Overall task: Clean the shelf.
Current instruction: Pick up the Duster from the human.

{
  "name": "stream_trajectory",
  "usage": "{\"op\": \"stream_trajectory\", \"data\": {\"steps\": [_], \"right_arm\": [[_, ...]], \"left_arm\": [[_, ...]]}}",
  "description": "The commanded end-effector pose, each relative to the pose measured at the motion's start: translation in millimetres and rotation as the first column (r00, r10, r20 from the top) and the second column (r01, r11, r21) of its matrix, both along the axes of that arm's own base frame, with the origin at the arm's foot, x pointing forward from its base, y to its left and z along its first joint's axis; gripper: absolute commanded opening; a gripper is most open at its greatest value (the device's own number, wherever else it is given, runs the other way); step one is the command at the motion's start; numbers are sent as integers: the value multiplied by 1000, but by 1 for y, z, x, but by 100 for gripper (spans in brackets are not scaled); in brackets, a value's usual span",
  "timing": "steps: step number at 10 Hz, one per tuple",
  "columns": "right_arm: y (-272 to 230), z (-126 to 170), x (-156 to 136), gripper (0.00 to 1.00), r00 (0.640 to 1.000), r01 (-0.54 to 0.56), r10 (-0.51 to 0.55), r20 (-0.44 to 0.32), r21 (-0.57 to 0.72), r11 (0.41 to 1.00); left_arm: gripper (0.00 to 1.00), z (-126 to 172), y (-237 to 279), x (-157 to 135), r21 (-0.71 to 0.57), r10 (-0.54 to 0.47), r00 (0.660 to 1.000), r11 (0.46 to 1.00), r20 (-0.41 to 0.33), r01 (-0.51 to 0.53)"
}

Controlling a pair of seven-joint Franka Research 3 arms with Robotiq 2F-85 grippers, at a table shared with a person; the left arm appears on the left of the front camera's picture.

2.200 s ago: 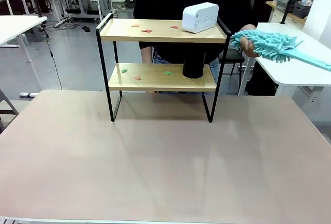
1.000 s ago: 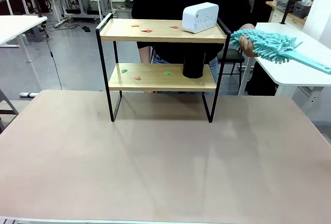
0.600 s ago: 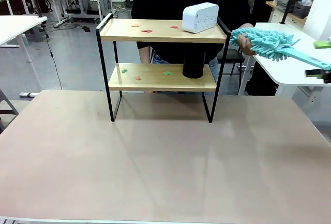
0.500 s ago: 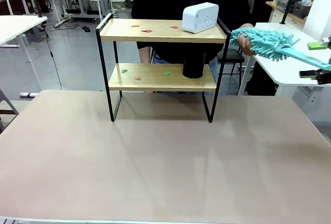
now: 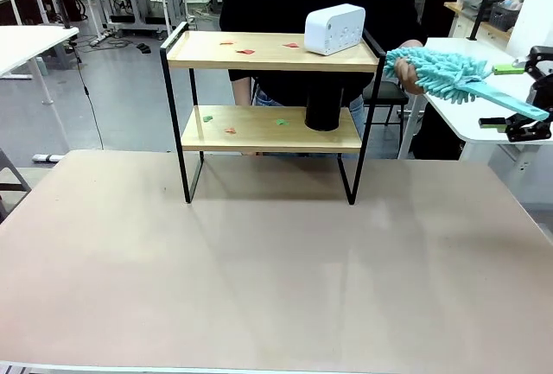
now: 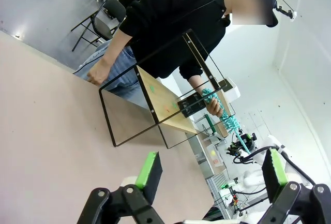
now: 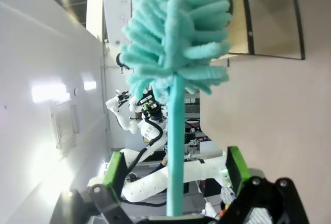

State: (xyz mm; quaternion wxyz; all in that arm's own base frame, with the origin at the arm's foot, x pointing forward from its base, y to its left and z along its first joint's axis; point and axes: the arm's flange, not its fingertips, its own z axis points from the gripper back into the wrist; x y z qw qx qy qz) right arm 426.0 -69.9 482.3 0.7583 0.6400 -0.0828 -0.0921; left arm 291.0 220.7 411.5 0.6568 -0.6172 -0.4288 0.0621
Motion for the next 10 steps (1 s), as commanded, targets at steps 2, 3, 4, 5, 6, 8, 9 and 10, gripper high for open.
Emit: {"op": "stream_trajectory", "data": {"steps": [2, 3, 4, 5, 6, 8, 9, 10], "right_arm": [[9, 17, 16, 100, 999, 9, -11, -52, -49, 999], [8, 17, 19, 100, 998, 13, -16, -55, -50, 999], [8, 16, 20, 100, 998, 13, -15, -59, -47, 999], [7, 16, 20, 100, 999, 8, -11, -53, -46, 999], [6, 16, 18, 100, 999, 6, -8, -48, -39, 999], [3, 15, 17, 100, 999, 6, -8, -43, -43, 999], [0, 16, 18, 88, 999, 16, -17, -28, -37, 999], [-5, 15, 18, 59, 1000, 27, -27, -12, -41, 999]], "left_arm": [[100, 0, -3, -4, 12, -6, 1000, 1000, 25, 6], [100, 0, -3, -4, 12, -6, 1000, 1000, 25, 6], [100, 0, -3, -4, 12, -6, 1000, 1000, 25, 6], [100, 0, -3, -4, 12, -6, 1000, 1000, 25, 6], [100, 0, -3, -4, 12, -6, 1000, 1000, 25, 6], [100, 0, -3, -4, 12, -6, 1000, 1000, 25, 6], [100, 0, -3, -4, 12, -6, 1000, 1000, 25, 6], [100, 0, -3, -4, 12, -6, 1000, 1000, 25, 6]]}}
